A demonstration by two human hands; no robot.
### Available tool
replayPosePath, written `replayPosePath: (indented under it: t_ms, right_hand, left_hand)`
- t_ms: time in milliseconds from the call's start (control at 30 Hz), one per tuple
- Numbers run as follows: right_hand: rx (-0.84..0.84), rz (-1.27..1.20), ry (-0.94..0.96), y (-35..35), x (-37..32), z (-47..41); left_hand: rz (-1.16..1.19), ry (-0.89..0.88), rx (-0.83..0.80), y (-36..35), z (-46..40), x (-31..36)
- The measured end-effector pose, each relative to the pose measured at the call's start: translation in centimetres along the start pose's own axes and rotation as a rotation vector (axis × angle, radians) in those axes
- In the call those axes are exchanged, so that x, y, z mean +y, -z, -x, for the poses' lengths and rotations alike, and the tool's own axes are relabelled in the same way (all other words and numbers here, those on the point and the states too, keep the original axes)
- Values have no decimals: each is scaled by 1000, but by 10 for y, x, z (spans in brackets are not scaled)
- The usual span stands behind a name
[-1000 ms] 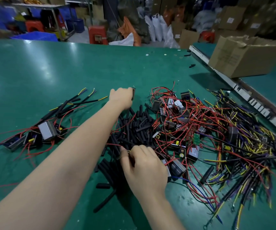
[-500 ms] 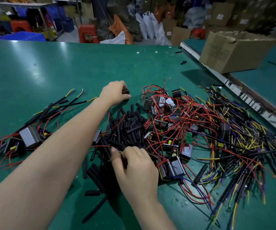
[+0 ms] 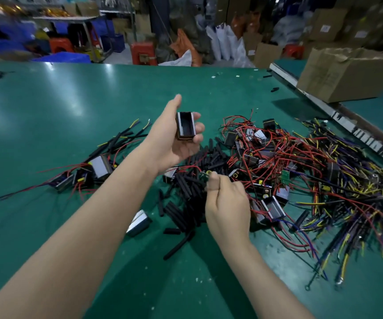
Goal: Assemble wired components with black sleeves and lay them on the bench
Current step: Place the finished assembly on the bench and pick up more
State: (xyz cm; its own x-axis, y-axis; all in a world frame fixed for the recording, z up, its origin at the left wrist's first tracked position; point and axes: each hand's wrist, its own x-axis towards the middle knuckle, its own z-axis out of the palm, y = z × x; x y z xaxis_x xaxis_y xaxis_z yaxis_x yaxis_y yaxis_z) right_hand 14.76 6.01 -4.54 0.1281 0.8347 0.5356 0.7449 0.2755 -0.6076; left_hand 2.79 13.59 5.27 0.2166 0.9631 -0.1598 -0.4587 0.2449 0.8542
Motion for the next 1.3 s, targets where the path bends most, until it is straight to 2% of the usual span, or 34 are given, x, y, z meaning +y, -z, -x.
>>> replayPosePath:
  t_ms: [100, 167, 267, 433, 633, 700, 767, 833, 867, 900, 967, 1000, 1067, 1100, 1167, 1300]
  right_hand:
    - [-2, -19, -1, 2, 1, -2]
    - [-8, -14, -18, 3, 3, -4]
    - [-8, -14, -25, 6, 6, -6]
    - [1, 6, 26, 14, 7, 0]
    - [0, -45, 21, 19, 2, 3]
    - [-9, -61, 25, 16, -1, 2]
    - [-8, -62, 24, 14, 0, 2]
    - [3, -81, 6, 13, 4, 2]
    - [17, -98, -6, 14, 6, 1]
    - [27, -124, -19, 15, 7, -1]
    - [16, -211, -60, 14, 10, -3]
    - [2, -263, -78, 13, 9, -4]
    - [-29, -374, -92, 12, 4, -2]
    - [-49, -426, -87, 11, 1, 0]
    - [-98, -484, -78, 8, -3, 3]
    - [-193, -620, -172, 5, -6, 6]
  left_hand:
    - [113, -88, -66, 7, 35, -2]
    - [105, -103, -79, 9, 53, -14]
    - [62, -91, -39, 11, 71, -38]
    - [148, -36, -46, 21, 78, -74]
    - [116, -66, -12, 33, 76, -79]
    - [-151, -149, 53, 32, 76, -78]
    - [-640, -410, 70, 32, 80, -80]
    - [-1120, -690, -27, 34, 82, -88]
    - [-1253, -750, -49, 34, 83, -92]
    - [-1275, -763, -32, 33, 83, -94]
    - [-1067, -711, 73, 29, 83, -97]
    - [-845, -619, 119, 26, 83, -96]
    - [-289, -367, 86, 21, 81, -96]
    - [-89, -288, 65, 21, 78, -97]
    - [99, -247, 46, 22, 75, -97]
    - [178, -229, -21, 20, 77, -94]
